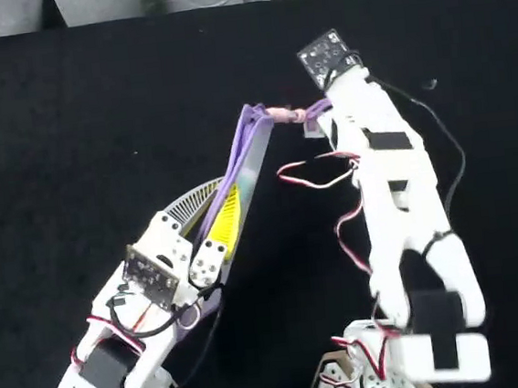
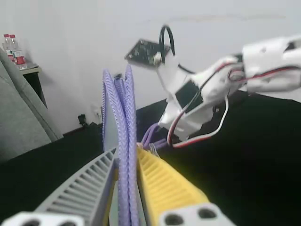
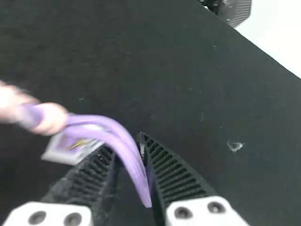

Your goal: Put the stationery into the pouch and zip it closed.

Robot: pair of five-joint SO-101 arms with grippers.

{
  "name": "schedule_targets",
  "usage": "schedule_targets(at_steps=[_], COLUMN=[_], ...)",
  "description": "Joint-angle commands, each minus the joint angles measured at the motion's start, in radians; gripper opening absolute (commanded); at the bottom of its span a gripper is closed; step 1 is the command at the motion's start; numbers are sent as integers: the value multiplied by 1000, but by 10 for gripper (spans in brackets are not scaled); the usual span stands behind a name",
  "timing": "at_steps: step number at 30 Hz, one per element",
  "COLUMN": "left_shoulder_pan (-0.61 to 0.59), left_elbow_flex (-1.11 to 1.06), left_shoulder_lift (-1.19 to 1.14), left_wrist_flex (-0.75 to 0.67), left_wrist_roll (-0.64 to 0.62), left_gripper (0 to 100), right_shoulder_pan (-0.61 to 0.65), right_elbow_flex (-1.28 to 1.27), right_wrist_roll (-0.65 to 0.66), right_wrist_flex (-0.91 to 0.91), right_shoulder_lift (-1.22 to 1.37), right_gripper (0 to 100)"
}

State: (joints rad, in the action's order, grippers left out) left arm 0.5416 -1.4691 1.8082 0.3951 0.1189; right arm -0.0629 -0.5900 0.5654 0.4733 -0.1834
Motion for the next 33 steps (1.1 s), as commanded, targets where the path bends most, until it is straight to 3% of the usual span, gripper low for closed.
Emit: schedule_targets(at_steps=[1,4,9,14,24,33], left_shoulder_pan=[-7,-7,2,1,-12,-216], left_elbow_flex=[12,8,7,13,104,180], left_shoulder_lift=[9,9,9,9,9,12], left_wrist_flex=[-43,-43,-43,-48,-51,-43], left_wrist_roll=[15,15,9,8,15,9], left_gripper=[30,40,166,152,152,151], right_shoulder_pan=[55,83,101,106,193,218], right_elbow_flex=[27,27,25,25,36,12], right_wrist_roll=[11,11,11,3,2,2], right_wrist_flex=[114,187,261,267,276,311], right_shoulder_lift=[-124,-166,-194,-197,-314,-611], right_gripper=[47,60,196,292,297,297])
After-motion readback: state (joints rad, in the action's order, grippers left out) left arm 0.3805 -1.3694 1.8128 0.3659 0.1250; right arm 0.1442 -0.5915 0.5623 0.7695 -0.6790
